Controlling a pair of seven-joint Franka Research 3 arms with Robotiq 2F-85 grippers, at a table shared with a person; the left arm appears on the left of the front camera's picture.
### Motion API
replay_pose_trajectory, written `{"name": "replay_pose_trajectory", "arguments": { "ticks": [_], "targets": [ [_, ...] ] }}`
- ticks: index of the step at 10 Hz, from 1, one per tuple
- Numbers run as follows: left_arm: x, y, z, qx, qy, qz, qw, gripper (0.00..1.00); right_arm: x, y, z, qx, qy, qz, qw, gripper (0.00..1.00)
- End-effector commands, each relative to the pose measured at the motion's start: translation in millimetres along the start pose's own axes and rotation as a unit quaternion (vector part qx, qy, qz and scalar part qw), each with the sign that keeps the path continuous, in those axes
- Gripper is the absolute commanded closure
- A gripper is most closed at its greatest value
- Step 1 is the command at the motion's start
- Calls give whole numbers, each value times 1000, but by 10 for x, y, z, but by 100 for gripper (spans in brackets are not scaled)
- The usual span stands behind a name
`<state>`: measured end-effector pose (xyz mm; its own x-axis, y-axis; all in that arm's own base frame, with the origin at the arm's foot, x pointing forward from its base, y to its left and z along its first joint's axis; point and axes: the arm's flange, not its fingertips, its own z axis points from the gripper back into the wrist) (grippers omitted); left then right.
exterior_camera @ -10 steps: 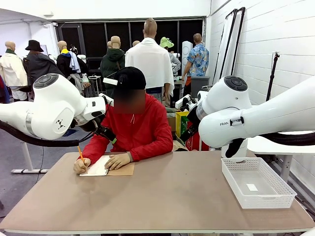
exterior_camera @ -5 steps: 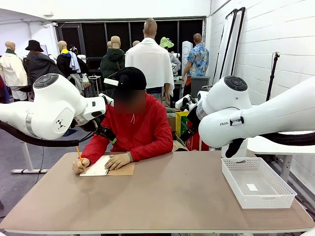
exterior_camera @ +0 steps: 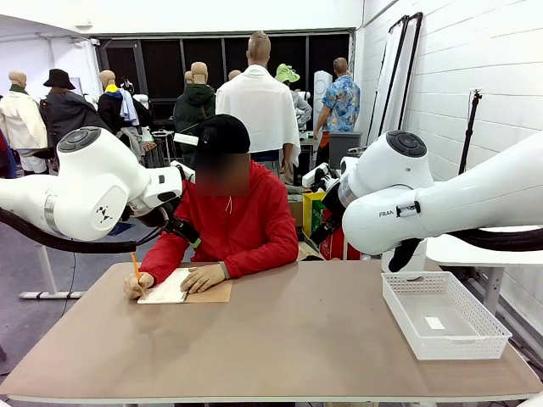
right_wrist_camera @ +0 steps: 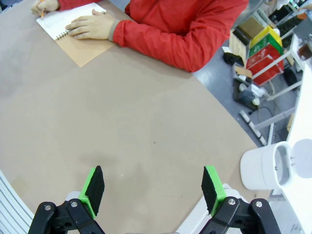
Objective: Sort the paper based on its condition.
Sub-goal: If a person hands you a paper, place it in the Organizing basket , and if it's crumpled, put it in the Trash can.
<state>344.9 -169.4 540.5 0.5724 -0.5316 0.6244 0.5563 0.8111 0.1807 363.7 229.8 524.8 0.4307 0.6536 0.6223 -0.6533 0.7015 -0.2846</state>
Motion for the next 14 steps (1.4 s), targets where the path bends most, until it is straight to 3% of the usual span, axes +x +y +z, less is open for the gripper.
{"name": "replay_pose_trajectory", "arguments": {
  "ticks": [1, 14],
  "targets": [
    [-4, -1, -2, -2, 0, 0, 1000, 0, 1, 0, 1, 0, 0, 0, 1000, 0],
    [-4, -1, -2, -2, 0, 0, 1000, 0, 1, 0, 1, 0, 0, 0, 1000, 0]
  ]
}}
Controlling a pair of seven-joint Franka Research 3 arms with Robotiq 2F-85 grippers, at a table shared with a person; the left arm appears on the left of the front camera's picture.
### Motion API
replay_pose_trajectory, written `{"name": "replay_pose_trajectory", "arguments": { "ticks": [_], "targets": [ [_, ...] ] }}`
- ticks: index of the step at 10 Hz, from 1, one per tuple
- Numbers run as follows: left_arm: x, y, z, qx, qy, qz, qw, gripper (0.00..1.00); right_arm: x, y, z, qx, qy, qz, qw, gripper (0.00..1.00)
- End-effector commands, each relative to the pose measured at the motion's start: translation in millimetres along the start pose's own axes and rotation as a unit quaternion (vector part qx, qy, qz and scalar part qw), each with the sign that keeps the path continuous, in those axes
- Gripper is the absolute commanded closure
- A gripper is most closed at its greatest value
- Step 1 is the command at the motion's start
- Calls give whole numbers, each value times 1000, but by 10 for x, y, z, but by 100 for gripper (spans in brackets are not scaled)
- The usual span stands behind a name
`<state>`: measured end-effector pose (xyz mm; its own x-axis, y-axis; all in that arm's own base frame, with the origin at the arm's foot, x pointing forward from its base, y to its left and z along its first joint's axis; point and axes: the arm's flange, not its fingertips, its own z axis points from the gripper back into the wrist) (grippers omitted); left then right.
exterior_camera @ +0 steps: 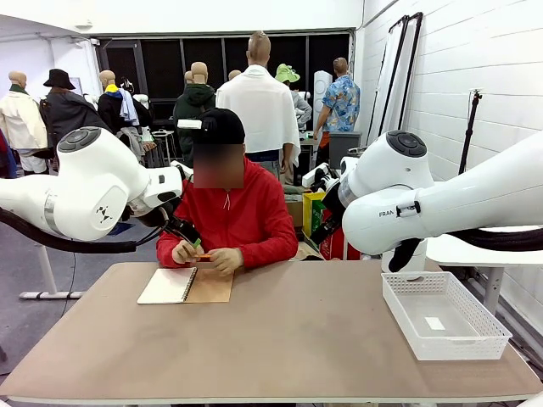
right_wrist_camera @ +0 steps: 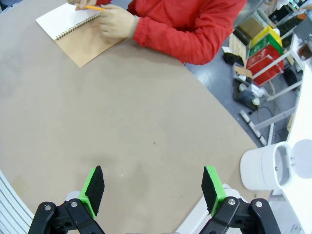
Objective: Sort the paper based on its condition.
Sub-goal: If a person hands you a paper, place it in the Organizing basket , and if it's crumpled, put it in the Trash can.
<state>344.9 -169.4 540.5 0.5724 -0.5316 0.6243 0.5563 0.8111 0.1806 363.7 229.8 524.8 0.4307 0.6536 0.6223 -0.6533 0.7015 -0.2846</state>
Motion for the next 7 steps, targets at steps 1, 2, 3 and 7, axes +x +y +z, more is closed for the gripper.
{"name": "replay_pose_trajectory", "arguments": {
  "ticks": [1, 2, 3, 7],
  "targets": [
    [-4, -1, -2, -2, 0, 0, 1000, 0, 1, 0, 1, 0, 0, 0, 1000, 0],
    [-4, -1, -2, -2, 0, 0, 1000, 0, 1, 0, 1, 0, 0, 0, 1000, 0],
    [-4, -1, -2, -2, 0, 0, 1000, 0, 1, 0, 1, 0, 0, 0, 1000, 0],
    [-4, -1, -2, -2, 0, 0, 1000, 0, 1, 0, 1, 0, 0, 0, 1000, 0]
  ]
}}
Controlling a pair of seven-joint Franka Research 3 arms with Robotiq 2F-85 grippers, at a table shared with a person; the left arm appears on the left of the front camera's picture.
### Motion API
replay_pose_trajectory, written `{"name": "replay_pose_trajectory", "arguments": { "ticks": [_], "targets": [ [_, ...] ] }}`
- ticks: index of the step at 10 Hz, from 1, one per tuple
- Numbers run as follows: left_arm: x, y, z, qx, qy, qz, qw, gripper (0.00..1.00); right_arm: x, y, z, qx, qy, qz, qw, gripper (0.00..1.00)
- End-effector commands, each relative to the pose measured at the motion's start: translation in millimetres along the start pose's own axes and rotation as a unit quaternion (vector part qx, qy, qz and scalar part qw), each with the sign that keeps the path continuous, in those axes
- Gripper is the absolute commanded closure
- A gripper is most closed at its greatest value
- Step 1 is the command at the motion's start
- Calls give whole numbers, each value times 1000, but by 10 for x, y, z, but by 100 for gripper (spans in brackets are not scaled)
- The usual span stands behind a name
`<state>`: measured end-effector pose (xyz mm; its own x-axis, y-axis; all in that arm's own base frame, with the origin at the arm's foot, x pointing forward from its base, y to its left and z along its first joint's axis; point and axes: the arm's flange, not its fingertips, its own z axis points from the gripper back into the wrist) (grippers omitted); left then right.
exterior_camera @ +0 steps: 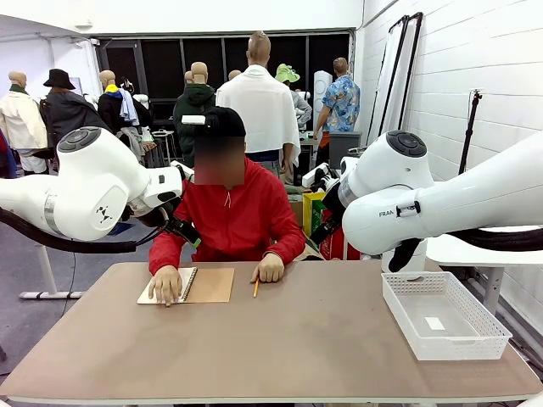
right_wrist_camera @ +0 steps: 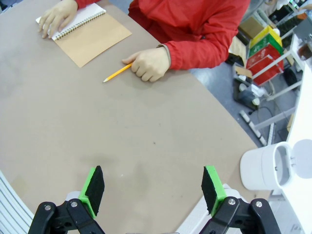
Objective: Sort the paper based on its condition.
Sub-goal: If a person hands you a paper, place it in the Organizing basket , and if it's crumpled, put it in the Trash can.
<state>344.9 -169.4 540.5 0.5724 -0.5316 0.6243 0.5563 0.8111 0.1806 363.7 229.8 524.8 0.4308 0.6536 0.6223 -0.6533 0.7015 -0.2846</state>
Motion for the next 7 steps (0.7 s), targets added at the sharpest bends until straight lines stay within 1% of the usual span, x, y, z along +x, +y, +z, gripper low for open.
{"name": "replay_pose_trajectory", "arguments": {
  "ticks": [1, 7],
  "targets": [
    [-4, -1, -2, -2, 0, 0, 1000, 0, 1, 0, 1, 0, 0, 0, 1000, 0],
    [-4, -1, -2, -2, 0, 0, 1000, 0, 1, 0, 1, 0, 0, 0, 1000, 0]
  ]
}}
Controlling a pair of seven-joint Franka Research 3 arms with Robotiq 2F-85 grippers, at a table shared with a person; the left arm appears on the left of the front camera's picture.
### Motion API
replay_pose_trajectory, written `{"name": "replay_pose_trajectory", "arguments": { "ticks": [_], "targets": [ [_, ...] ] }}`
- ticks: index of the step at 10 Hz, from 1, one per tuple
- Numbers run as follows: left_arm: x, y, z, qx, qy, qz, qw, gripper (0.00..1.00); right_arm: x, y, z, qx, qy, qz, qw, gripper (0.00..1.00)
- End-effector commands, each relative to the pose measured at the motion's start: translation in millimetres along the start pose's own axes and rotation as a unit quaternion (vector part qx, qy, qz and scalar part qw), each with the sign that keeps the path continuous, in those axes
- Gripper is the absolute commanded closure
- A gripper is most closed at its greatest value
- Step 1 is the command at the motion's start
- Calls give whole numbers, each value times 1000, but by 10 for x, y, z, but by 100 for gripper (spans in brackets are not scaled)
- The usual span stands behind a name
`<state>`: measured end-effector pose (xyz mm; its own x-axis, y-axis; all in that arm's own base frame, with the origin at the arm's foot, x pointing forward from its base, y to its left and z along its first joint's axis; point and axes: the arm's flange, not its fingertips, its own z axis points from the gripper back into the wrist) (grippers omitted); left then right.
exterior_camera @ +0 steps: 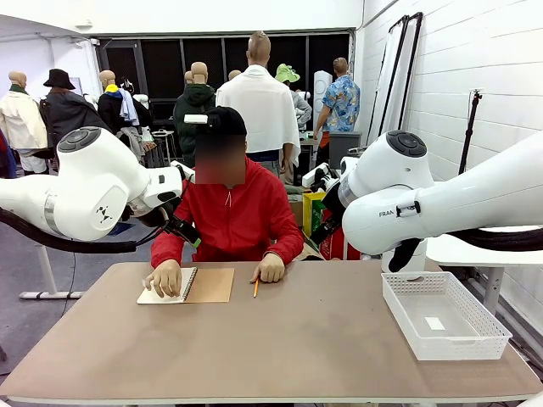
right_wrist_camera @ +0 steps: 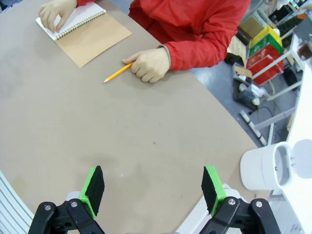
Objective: Sort the paper based on its condition.
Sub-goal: If a person hands you a paper, place it in the Organizing basket , and if it's crumpled, put it in the Trash can.
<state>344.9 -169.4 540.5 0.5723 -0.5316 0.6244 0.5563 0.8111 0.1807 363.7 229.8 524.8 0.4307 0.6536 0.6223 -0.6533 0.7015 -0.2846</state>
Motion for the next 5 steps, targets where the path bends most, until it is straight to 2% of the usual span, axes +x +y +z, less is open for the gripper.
{"name": "replay_pose_trajectory", "arguments": {
  "ticks": [1, 5],
  "targets": [
    [-4, -1, -3, -2, 0, 0, 1000, 0, 1, 0, 1, 0, 0, 0, 1000, 0],
    [-4, -1, -3, -2, 0, 0, 1000, 0, 1, 0, 1, 0, 0, 0, 1000, 0]
  ]
}}
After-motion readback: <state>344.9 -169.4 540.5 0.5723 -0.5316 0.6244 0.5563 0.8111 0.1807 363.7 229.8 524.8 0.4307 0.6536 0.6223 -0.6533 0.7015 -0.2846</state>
